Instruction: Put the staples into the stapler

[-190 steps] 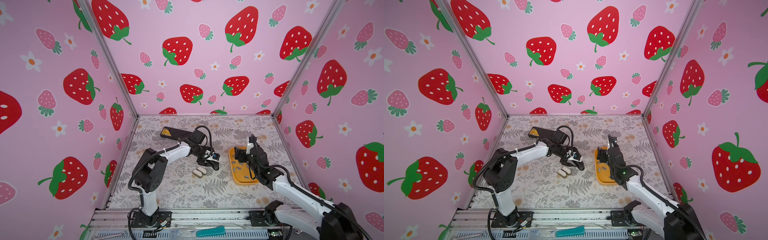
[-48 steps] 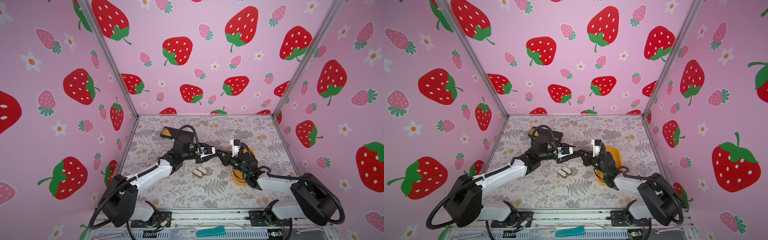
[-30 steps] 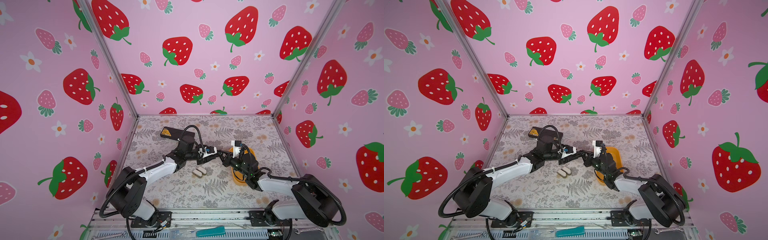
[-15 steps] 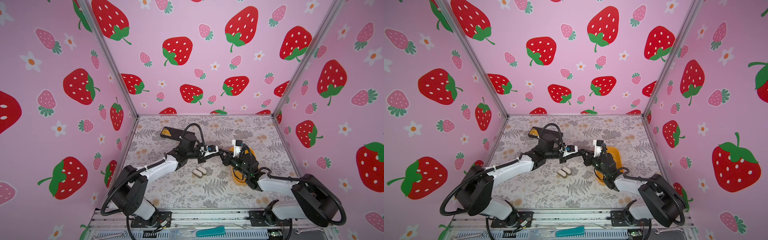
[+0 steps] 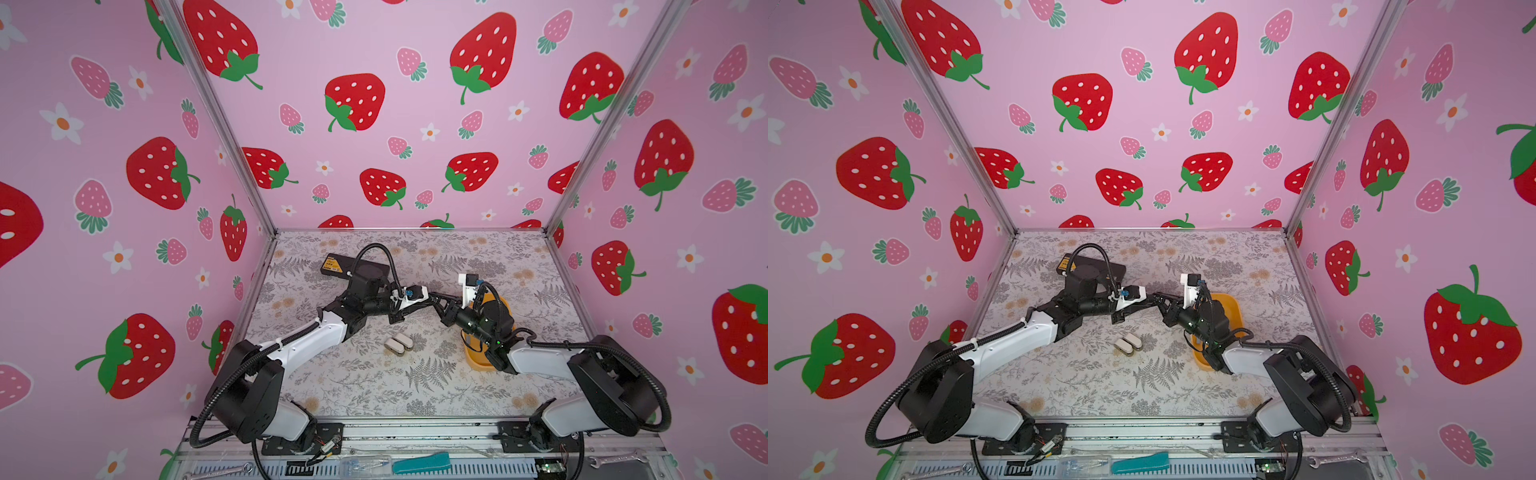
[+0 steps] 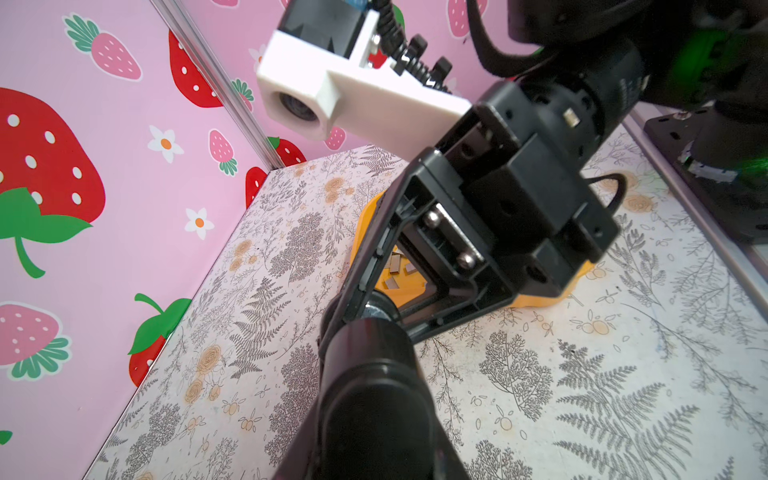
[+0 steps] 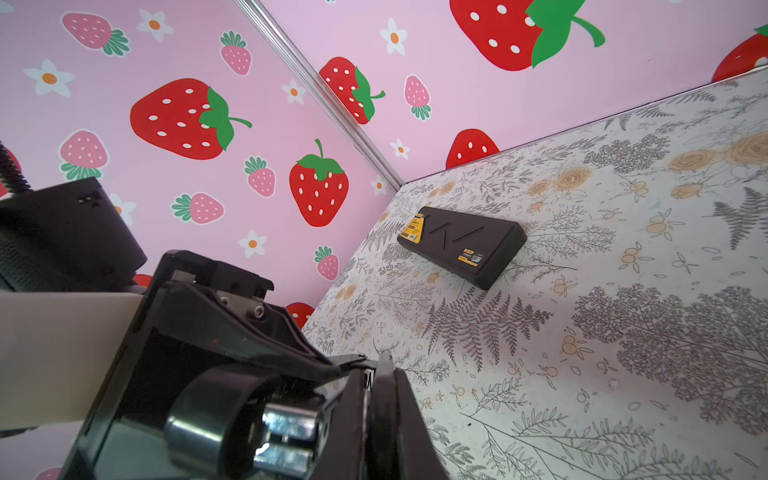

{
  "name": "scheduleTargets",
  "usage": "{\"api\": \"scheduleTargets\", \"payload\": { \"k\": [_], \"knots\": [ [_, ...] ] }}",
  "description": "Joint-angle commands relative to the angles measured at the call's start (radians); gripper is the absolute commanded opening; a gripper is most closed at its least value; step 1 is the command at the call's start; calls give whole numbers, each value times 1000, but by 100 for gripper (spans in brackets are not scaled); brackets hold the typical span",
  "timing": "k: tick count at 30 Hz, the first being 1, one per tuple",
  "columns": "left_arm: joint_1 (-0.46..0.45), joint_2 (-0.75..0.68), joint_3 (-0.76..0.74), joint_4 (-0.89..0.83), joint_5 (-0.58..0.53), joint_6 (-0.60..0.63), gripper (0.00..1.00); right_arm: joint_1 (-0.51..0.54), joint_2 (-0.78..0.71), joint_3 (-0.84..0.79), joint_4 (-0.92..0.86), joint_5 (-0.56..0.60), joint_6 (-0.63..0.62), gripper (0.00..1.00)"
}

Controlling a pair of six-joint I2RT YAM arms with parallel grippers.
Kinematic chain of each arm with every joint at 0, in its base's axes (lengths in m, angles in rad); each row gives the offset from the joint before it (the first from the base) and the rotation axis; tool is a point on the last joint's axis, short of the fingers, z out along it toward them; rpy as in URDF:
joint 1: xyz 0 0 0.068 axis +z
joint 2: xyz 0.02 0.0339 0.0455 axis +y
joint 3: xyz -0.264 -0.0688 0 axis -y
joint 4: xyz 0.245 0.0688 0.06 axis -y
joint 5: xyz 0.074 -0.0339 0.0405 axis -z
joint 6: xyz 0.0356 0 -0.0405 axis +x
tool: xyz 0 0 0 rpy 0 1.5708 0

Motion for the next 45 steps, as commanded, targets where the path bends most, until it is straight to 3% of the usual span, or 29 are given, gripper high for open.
{"api": "scheduleTargets", "payload": {
  "k": [1,14,18,22,36,38,42,45],
  "knots": [
    [53,-97,-7,67,115,-31,0,-86,48,-22,-77,154,-12,0],
    [85,-169,-52,99,226,-54,0,-107,72,-20,-86,154,-3,0],
    [87,-162,-45,86,220,-47,0,-107,60,-22,-43,84,-36,0],
    [87,-132,11,-59,209,33,0,-107,7,-20,-59,46,-99,24],
    [87,-19,203,-415,156,221,0,-113,-257,-39,-199,94,-355,40],
    [87,-17,211,-438,163,241,0,-113,-311,-62,-165,38,-434,40],
    [82,-5,246,-527,171,312,0,-108,-433,-128,-71,-182,-648,44],
    [71,6,272,-599,171,369,0,-102,-520,-128,-178,-342,-828,51]
  ]
}}
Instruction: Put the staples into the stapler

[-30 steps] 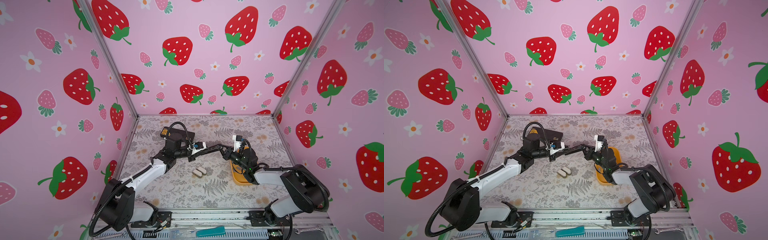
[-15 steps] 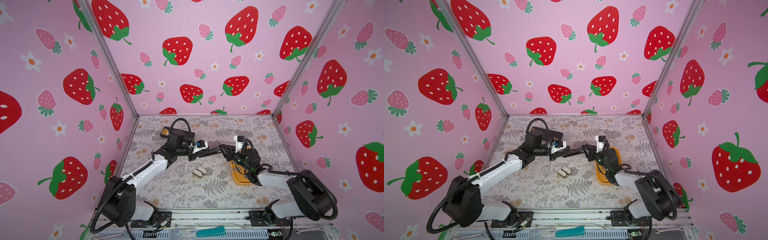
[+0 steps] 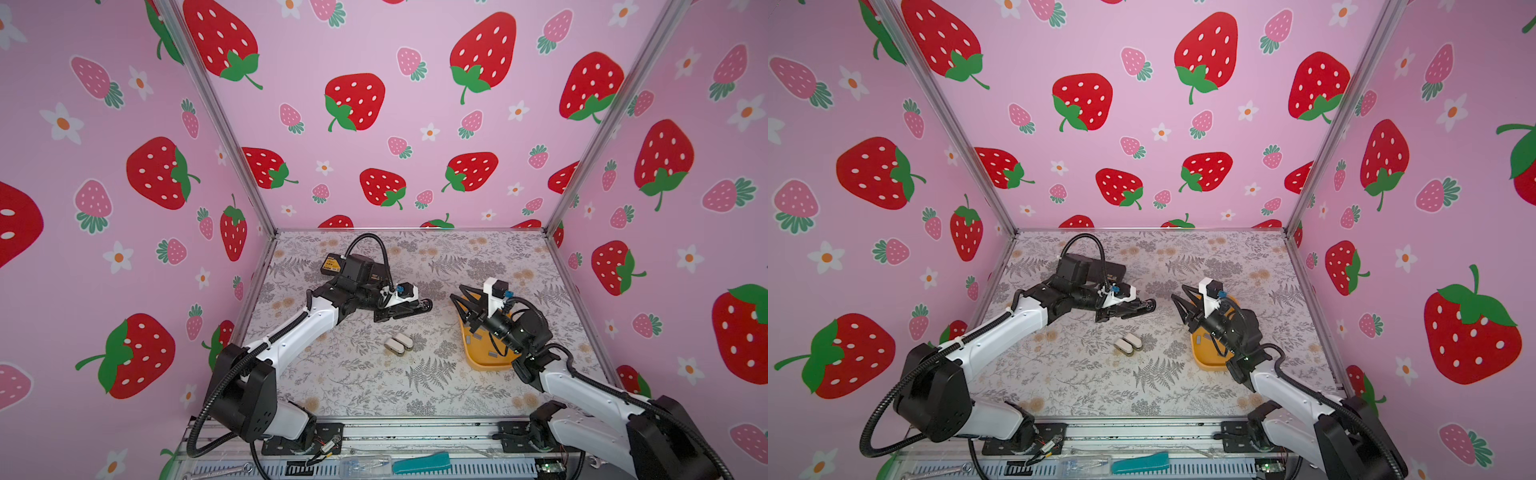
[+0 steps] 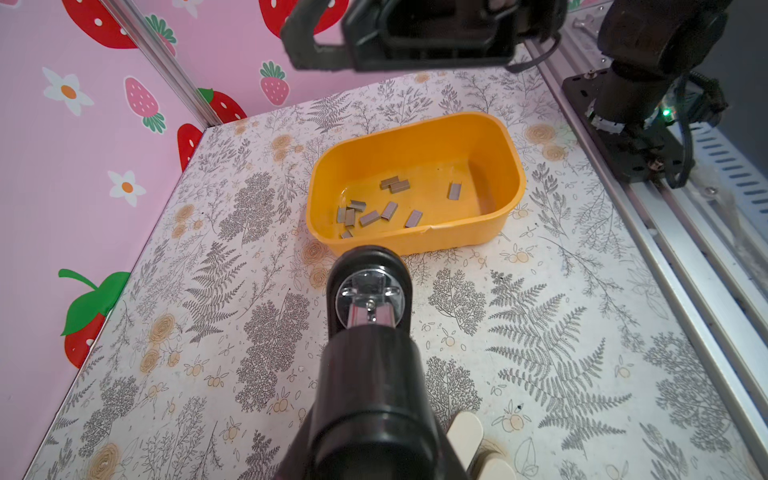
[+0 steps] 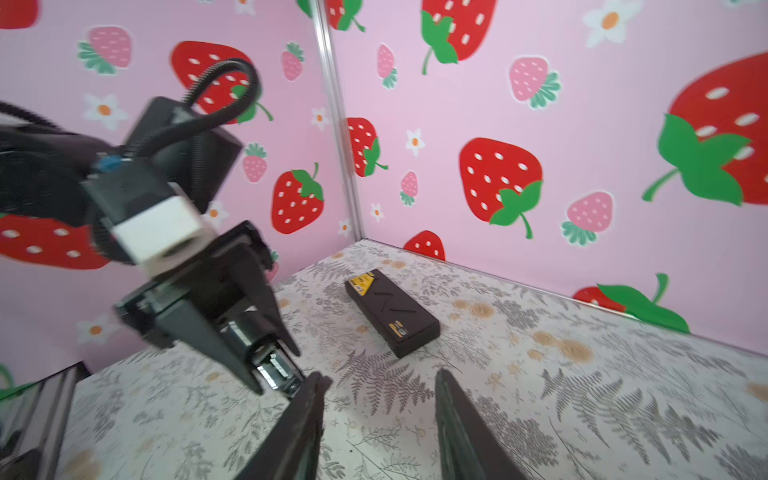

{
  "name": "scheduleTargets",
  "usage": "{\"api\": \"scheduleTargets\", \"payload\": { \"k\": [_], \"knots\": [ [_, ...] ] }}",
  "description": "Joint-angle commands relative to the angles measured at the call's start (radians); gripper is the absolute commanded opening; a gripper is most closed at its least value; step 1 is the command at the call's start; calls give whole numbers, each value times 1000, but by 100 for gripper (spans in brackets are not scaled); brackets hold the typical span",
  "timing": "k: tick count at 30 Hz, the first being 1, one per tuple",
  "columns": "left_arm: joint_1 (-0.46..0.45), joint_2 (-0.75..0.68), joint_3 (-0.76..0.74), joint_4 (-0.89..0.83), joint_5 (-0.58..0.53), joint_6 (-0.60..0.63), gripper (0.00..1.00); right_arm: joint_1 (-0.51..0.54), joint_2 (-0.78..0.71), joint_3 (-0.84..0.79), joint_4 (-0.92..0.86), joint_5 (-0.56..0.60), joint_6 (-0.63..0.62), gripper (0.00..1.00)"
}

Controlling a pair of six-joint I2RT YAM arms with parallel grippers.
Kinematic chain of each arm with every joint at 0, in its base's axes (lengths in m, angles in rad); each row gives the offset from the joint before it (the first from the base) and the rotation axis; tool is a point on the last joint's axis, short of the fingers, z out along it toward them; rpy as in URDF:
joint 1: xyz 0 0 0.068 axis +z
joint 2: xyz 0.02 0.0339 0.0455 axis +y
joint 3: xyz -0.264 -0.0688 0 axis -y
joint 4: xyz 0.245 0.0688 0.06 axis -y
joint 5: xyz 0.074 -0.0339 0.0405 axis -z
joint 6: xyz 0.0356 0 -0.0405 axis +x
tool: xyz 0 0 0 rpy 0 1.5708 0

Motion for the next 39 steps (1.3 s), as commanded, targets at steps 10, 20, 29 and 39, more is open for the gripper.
{"api": "scheduleTargets", "payload": {
  "k": [10,20,29,39],
  "knots": [
    [-61,17,130,-184,20,197,0,44,17,141,-287,-375,-429,49],
    [-76,40,190,-250,-13,237,0,50,162,235,-392,-452,-523,34],
    [-112,46,204,-275,-18,264,0,51,241,248,-384,-437,-522,28],
    [-127,51,247,-308,-22,285,0,54,298,261,-385,-436,-522,25]
  ]
}}
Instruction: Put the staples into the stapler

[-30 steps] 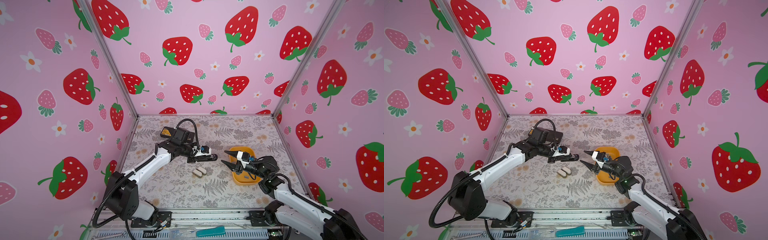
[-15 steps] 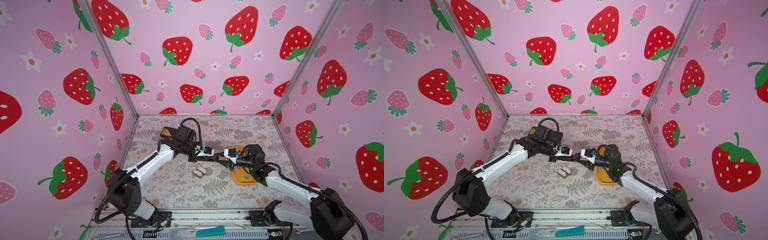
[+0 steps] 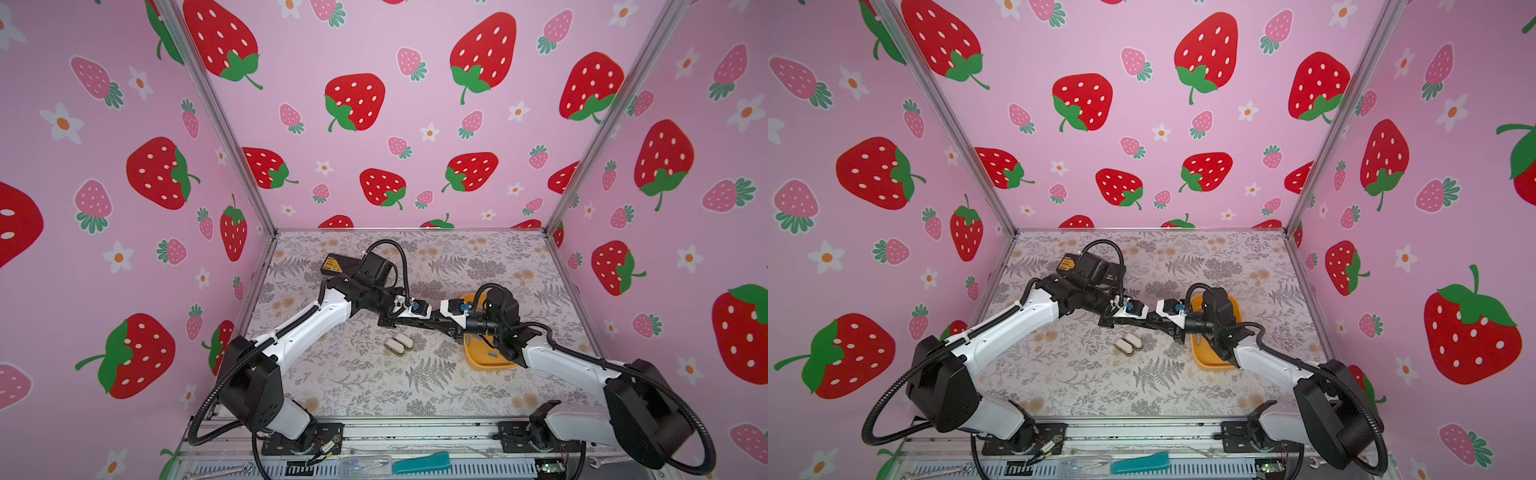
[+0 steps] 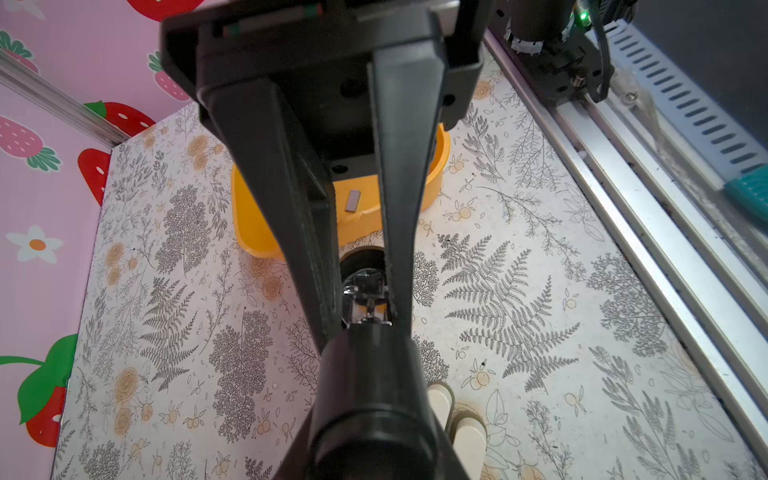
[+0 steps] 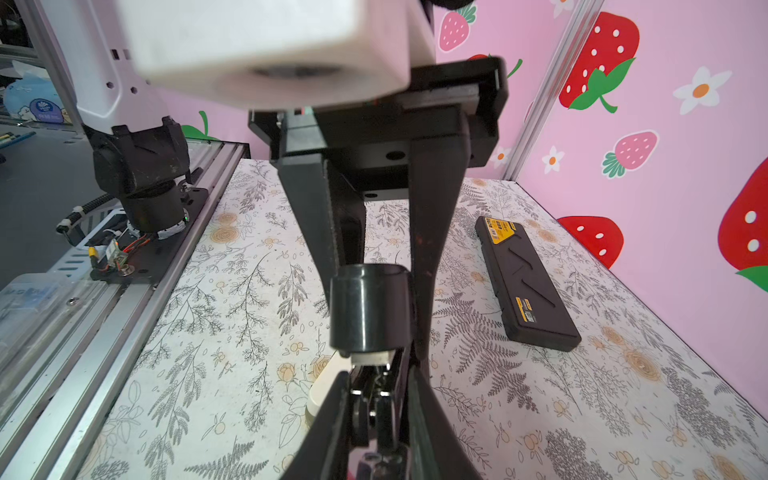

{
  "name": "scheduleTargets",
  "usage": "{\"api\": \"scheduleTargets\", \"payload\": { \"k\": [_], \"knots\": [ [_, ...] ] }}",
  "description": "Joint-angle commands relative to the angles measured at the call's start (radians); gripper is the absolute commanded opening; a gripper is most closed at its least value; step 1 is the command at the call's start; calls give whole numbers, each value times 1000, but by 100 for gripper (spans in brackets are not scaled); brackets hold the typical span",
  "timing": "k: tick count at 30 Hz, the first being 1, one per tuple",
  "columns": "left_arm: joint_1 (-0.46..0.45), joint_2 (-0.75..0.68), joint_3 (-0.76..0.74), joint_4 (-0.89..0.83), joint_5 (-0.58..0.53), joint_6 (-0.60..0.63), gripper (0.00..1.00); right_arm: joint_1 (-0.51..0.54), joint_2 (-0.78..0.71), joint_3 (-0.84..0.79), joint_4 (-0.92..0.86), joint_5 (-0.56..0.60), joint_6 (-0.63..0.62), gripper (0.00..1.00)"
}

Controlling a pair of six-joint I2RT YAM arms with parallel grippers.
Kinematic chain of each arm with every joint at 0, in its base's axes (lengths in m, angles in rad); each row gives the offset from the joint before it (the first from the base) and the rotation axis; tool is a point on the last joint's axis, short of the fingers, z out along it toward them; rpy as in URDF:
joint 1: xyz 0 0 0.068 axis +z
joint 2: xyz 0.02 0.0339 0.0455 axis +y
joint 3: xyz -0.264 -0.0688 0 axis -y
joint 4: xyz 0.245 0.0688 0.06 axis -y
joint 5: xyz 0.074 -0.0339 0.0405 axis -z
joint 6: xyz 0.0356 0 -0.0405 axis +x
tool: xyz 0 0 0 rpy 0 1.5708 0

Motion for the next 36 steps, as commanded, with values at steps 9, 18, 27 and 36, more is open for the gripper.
{"api": "scheduleTargets", "payload": {
  "k": [9,18,27,36],
  "knots": [
    [50,-63,84,24,201,-5,0,6,88,56,-28,37,-42,25],
    [99,-135,27,89,302,-41,0,27,126,90,-49,70,-36,29],
    [113,-161,5,102,360,-38,0,72,143,115,-39,90,-31,29],
    [129,-168,2,105,399,-38,0,89,194,156,-31,104,4,28]
  ]
}}
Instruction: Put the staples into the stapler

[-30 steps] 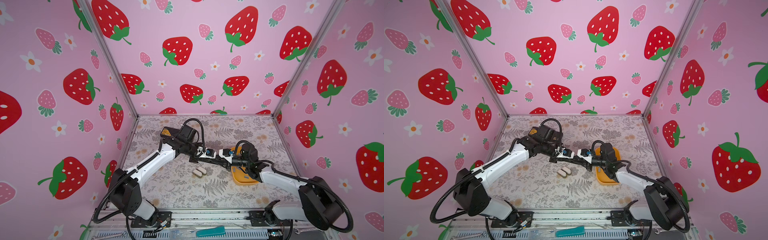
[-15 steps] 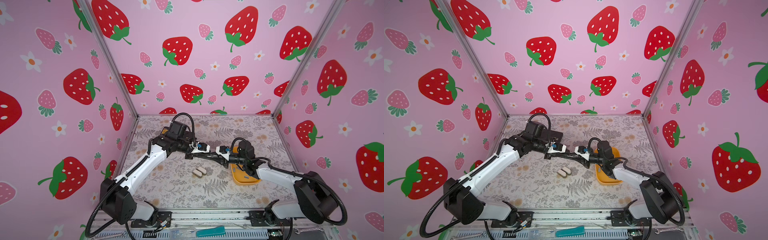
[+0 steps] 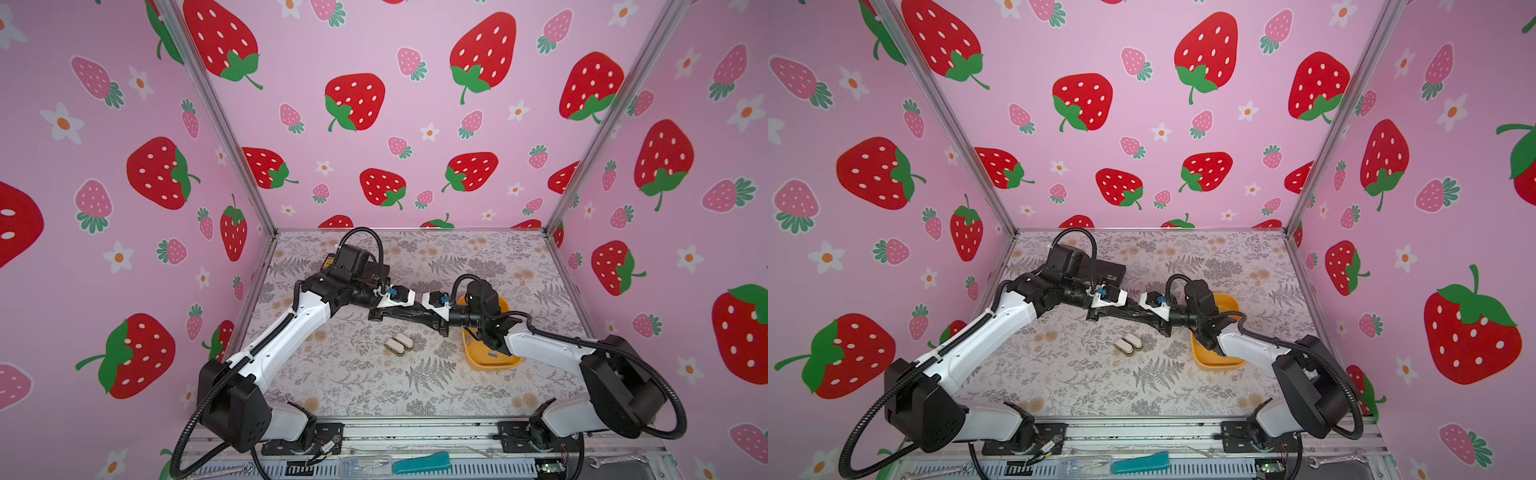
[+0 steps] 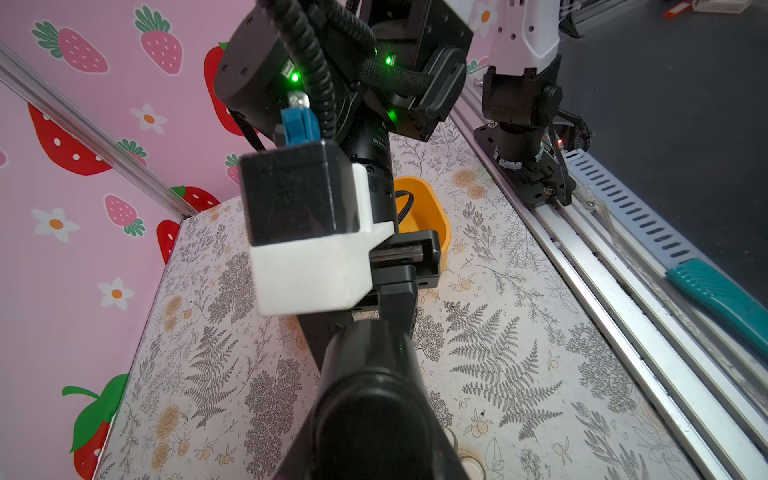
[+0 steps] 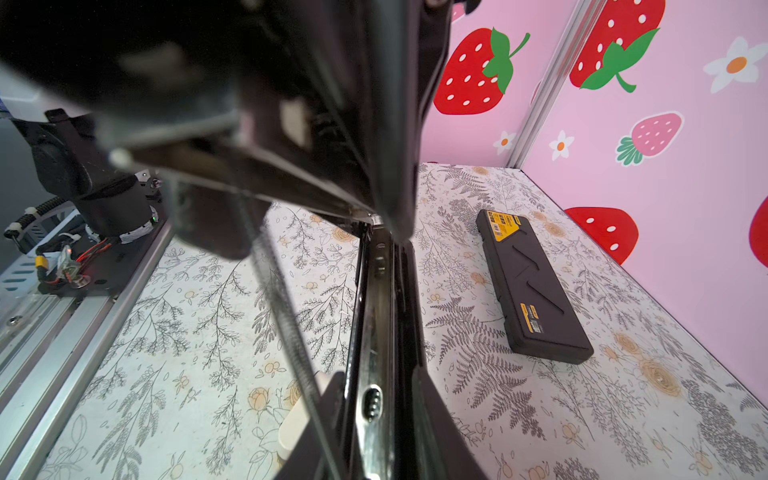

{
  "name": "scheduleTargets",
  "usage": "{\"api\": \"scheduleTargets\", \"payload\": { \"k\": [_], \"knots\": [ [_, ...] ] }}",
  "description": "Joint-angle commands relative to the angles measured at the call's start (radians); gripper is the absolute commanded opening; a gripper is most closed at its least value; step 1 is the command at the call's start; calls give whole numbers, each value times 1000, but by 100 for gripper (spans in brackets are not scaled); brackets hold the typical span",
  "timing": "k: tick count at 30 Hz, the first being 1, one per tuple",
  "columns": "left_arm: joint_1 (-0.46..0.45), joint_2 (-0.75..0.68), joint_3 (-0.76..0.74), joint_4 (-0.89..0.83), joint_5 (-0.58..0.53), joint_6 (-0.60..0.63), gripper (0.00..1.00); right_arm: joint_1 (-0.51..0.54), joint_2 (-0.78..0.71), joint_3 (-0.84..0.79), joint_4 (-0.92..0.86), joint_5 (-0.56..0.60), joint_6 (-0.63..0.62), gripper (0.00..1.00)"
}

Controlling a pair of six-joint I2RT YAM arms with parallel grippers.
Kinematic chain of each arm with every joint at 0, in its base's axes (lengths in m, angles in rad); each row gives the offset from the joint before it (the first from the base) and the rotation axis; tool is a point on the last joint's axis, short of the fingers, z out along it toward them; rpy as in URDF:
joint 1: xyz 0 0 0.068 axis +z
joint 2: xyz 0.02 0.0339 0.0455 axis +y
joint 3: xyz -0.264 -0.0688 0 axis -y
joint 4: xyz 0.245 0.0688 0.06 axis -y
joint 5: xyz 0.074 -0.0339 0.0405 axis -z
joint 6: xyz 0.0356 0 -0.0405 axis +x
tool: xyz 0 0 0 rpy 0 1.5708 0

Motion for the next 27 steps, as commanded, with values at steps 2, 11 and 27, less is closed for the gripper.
{"api": "scheduleTargets", "payload": {
  "k": [2,11,27],
  "knots": [
    [11,-48,17,71,136,13,0,7,23,14,-23,14,-3,25],
    [97,-80,-49,273,199,-193,0,7,2,-16,-5,37,-34,5],
    [239,-189,-155,431,231,-391,0,1,-93,-129,83,52,-77,0]
  ]
}}
